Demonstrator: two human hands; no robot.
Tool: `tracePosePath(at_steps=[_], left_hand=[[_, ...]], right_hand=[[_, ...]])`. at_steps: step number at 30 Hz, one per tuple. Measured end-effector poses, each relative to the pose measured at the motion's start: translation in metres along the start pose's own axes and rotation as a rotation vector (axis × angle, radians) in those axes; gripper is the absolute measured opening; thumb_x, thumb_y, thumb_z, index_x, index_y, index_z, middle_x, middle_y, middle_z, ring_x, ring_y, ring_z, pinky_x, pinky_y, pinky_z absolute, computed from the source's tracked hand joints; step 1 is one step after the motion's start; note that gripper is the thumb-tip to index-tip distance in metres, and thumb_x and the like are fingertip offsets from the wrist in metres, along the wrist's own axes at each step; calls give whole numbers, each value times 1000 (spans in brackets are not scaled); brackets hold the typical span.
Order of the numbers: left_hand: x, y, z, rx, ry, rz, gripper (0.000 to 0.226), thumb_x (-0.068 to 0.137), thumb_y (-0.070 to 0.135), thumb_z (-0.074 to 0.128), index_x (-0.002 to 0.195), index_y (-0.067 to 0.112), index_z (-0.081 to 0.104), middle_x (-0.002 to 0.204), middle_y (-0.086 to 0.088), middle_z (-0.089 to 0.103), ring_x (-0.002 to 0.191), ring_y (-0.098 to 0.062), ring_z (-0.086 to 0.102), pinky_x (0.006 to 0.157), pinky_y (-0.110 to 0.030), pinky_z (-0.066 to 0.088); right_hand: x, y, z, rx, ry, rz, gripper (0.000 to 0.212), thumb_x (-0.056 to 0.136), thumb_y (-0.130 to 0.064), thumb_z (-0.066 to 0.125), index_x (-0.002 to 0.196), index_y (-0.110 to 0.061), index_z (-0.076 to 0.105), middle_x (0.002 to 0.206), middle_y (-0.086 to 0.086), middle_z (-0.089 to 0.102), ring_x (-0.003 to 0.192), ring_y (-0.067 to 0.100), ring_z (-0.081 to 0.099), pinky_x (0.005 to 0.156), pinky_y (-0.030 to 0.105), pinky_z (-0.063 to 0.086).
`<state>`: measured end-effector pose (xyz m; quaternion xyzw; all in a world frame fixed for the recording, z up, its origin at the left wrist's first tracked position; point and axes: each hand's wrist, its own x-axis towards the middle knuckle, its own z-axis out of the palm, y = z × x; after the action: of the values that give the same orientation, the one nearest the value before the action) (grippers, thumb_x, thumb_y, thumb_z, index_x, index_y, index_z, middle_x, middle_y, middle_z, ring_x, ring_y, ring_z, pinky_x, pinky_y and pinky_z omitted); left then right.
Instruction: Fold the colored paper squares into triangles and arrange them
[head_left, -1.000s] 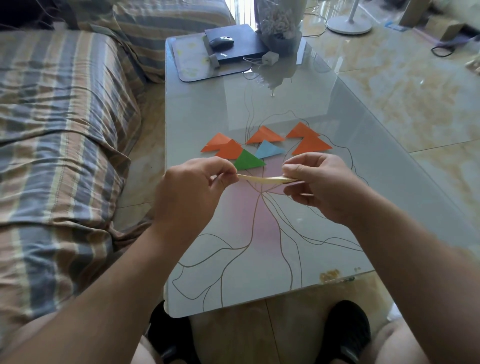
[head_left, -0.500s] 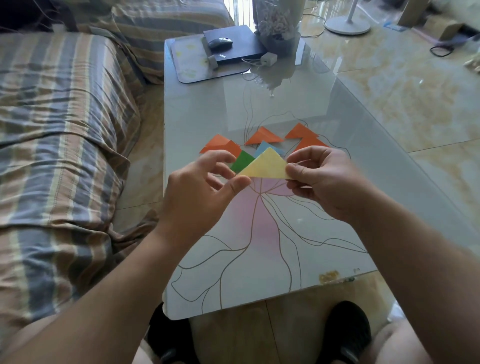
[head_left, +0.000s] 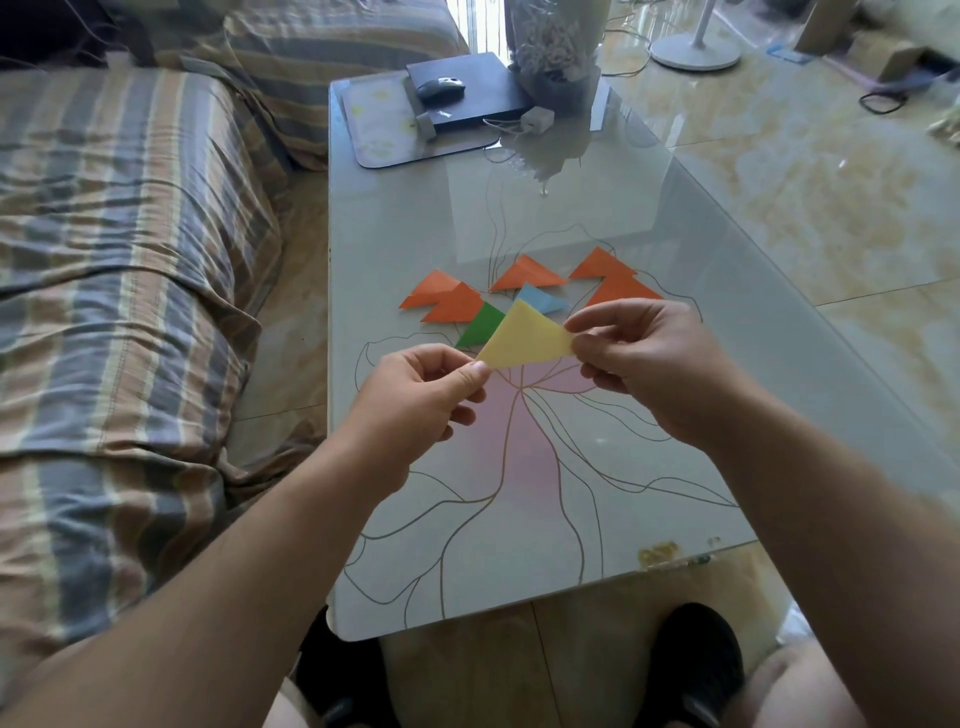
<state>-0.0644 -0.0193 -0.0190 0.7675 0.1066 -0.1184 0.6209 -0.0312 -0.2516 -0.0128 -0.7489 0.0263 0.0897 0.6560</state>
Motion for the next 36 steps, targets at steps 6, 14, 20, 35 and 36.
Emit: tracePosePath(at_steps=[6, 14, 20, 35, 36], left_hand=[[3, -3, 2, 4, -3, -38, 14, 97, 30, 71, 87, 20, 73, 82, 2, 77, 69, -12, 68, 65, -30, 49], [21, -17, 17, 217, -88, -27, 18, 102, 28, 64, 93, 19, 76, 88, 6, 79, 69, -11, 70, 61, -24, 46], [56, -19, 54, 99, -85, -78, 18, 100, 28, 64, 89, 20, 75, 86, 4, 79, 64, -12, 65, 50, -19, 43], [94, -36, 76, 253, 17, -71, 34, 81, 42, 64, 113, 36, 73, 101, 19, 74, 101, -6, 69, 100, -34, 54], [95, -38, 78, 274, 17, -73, 30, 80, 44, 64, 109, 38, 73, 98, 22, 74, 99, -5, 69, 99, -34, 55]], right_hand=[[7, 7, -3, -122, 99, -34, 13, 88, -2, 79, 90, -15, 75, 70, 3, 69, 63, 18, 64, 66, 33, 55], [13, 30, -13, -248, 153, 32, 13, 89, -7, 79, 92, -19, 76, 75, 2, 75, 63, 15, 67, 65, 30, 55], [20, 55, -38, -134, 208, 263, 5, 92, -2, 75, 92, -6, 76, 71, 7, 70, 65, 20, 60, 61, 31, 50], [121, 77, -42, -460, 198, 127, 6, 91, -16, 80, 87, -21, 79, 86, -3, 77, 80, 14, 68, 73, 26, 52], [123, 79, -42, -479, 215, 107, 6, 91, -18, 79, 86, -22, 79, 86, -5, 76, 82, 11, 69, 73, 24, 51]])
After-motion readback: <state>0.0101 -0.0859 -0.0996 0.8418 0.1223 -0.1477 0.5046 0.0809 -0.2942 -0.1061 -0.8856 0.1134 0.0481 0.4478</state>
